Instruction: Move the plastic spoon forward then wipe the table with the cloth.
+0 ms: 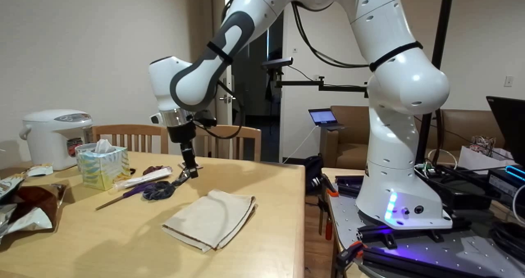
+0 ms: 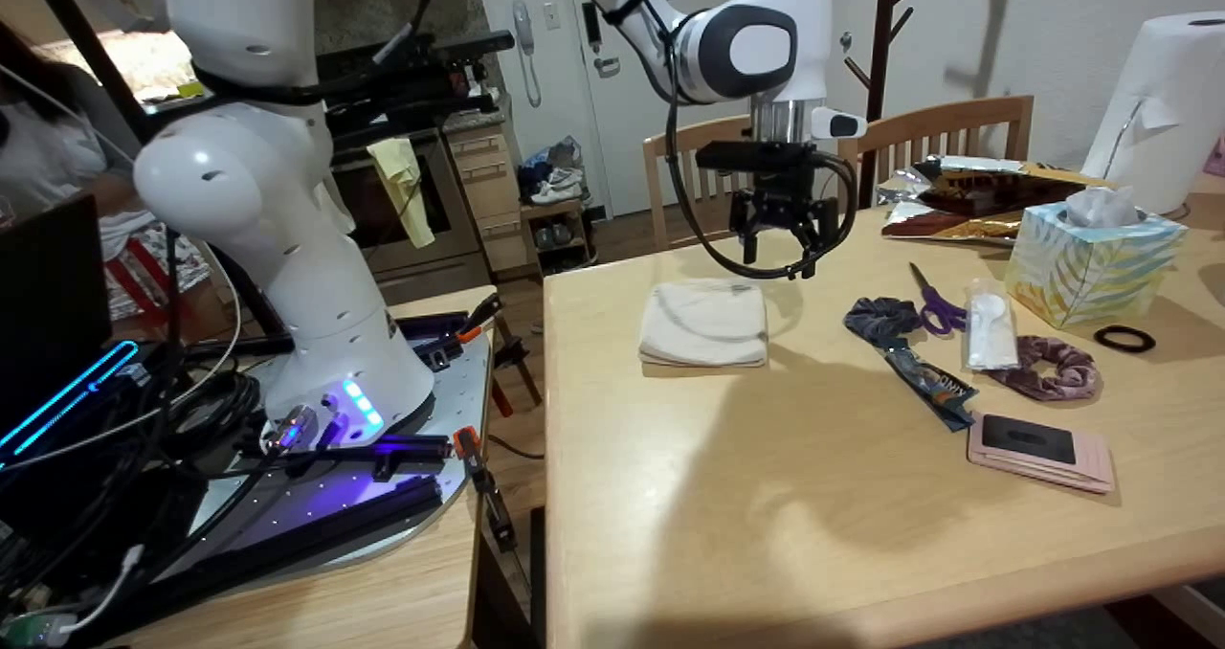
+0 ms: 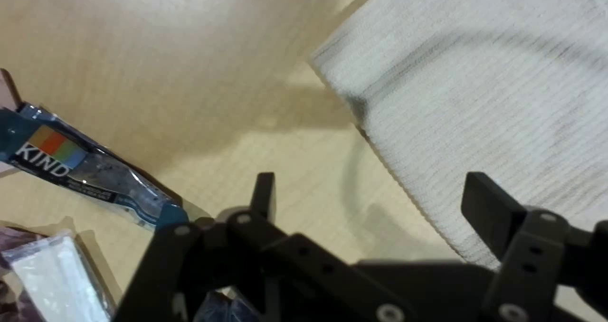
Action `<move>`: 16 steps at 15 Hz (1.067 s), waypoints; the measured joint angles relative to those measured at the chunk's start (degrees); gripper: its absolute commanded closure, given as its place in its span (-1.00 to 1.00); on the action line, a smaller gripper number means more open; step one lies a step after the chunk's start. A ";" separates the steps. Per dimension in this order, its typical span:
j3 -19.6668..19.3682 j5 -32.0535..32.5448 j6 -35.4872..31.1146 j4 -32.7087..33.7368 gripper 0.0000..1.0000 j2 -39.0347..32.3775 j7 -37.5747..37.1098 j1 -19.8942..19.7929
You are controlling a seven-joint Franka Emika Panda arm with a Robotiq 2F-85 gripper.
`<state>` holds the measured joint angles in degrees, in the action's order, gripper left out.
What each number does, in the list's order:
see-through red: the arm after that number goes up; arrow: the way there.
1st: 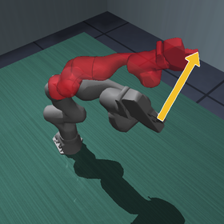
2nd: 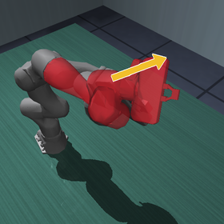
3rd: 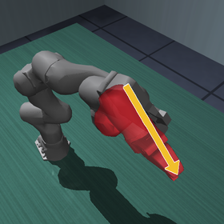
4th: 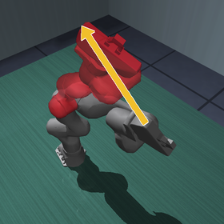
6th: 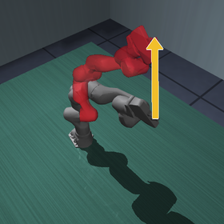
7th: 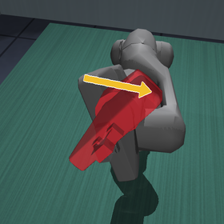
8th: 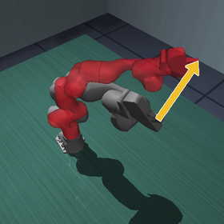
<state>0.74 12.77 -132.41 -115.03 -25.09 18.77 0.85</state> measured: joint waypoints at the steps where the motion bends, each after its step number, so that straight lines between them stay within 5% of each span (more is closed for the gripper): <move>1: 0.98 -1.76 0.00 -0.02 -1.00 0.07 3.11 -1.32; 7: 5.76 -14.38 -0.04 -1.36 -1.00 0.10 16.95 -7.78; 16: 6.39 -17.54 1.98 -4.95 -1.00 -0.56 13.25 -6.10</move>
<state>7.13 -4.77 -130.43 -119.99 -25.65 32.03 -5.25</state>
